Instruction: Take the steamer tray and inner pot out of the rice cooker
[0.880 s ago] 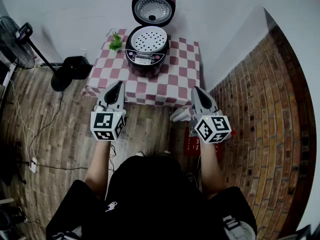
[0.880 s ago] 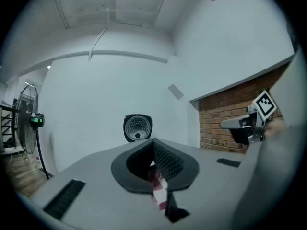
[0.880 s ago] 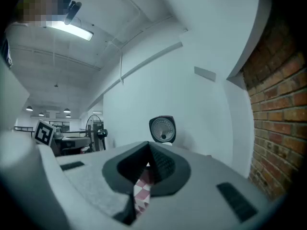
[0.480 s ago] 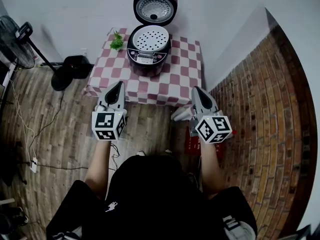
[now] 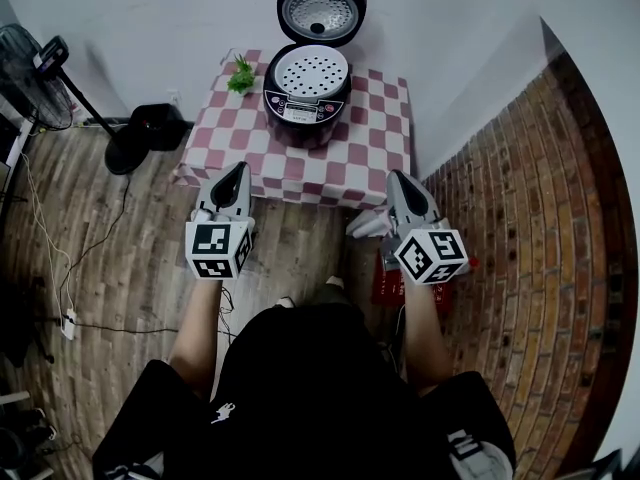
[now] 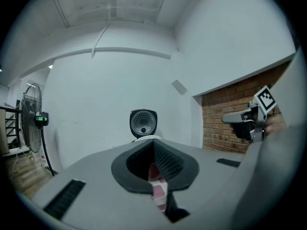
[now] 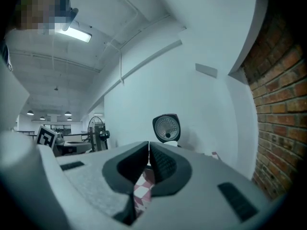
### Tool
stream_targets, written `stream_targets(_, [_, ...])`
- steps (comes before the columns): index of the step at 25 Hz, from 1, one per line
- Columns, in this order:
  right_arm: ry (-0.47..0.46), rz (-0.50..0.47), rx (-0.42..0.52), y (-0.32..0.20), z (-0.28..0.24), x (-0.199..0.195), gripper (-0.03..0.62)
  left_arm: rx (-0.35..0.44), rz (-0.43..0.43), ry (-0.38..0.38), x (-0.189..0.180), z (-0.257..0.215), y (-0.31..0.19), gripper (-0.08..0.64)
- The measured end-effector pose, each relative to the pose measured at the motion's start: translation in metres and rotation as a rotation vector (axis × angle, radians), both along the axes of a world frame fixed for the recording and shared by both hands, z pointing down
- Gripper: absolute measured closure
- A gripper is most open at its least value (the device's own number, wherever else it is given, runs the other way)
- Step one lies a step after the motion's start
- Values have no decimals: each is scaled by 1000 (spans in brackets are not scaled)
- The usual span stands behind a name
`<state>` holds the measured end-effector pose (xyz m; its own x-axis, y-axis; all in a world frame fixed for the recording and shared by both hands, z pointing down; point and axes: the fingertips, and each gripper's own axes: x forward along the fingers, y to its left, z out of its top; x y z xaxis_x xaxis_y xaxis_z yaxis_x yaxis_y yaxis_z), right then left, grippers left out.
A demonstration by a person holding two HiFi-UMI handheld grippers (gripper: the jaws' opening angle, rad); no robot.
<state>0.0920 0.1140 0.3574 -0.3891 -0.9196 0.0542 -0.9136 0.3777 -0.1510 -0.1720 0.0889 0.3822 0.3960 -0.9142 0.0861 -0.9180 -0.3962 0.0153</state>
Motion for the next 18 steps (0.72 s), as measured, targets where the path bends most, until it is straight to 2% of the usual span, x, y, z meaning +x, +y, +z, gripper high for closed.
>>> stream_targets(9, [1,-35,-39,-23,13,-5,591,-18,-16,-23,0,10,-15,558])
stream_targets(18, [5,-56,-54,-73,23,12,591,-24,-38,-35,18,14,-56,558])
